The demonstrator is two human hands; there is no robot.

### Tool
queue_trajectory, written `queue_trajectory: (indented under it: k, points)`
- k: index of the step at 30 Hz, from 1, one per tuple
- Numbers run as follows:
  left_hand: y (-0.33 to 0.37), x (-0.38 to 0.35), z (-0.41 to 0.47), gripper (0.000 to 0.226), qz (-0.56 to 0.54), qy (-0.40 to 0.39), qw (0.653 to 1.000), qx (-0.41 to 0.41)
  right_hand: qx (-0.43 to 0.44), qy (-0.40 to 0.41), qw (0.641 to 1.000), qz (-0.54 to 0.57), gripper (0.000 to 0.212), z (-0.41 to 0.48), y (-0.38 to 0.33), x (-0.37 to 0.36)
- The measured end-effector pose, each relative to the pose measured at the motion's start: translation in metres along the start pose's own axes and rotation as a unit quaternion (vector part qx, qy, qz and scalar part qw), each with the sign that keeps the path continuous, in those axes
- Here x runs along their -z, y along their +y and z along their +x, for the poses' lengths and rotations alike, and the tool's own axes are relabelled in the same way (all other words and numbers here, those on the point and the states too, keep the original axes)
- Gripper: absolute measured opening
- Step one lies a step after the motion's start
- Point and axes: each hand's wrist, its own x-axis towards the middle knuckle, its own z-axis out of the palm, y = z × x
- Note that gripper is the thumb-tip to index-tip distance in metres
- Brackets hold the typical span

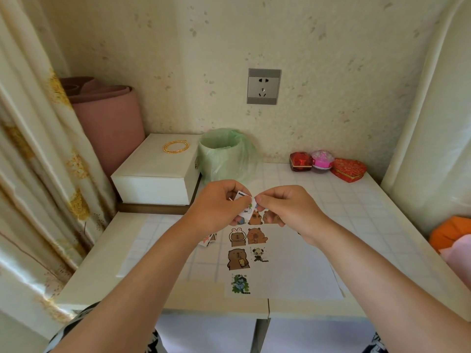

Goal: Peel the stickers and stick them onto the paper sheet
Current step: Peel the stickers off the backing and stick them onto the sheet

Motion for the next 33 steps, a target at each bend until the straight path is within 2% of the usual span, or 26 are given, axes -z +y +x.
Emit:
queue_trajectory:
  k: [11, 19, 22, 26, 29, 33]
  points:
    - [-0.0016, -0.0037, 0.0007, 0.006, 0.013, 0.001, 1.0, -0.008, 0.076, 0.01, 0.992, -0.101, 0.021, -0.0026, 0.0041, -0.007]
    - [-0.0023, -0.002, 0.0015, 0.004, 0.028, 0.002, 0.999, -0.02, 0.124, 0.033, 0.974, -0.186, 0.015, -0.0023, 0.0085, -0.008]
    - [-0.0018, -0.0009, 0.0009, 0.002, 0.035, 0.002, 0.999, -0.022, 0.121, 0.028, 0.977, -0.176, 0.017, -0.0023, 0.0075, -0.0085]
    - [-0.0004, 0.0014, 0.0, 0.005, 0.023, 0.007, 0.999, -0.026, 0.08, 0.026, 0.991, -0.105, 0.024, -0.0028, 0.0035, -0.009]
    - [0.0004, 0.0043, -0.0002, 0.006, 0.008, 0.012, 1.0, -0.027, 0.056, 0.035, 0.997, -0.047, 0.02, -0.0012, 0.001, -0.0073]
    - [0.0005, 0.0053, -0.0003, 0.006, 0.011, 0.011, 0.999, -0.03, 0.046, 0.03, 0.998, -0.041, 0.016, 0.0015, 0.0034, -0.0042]
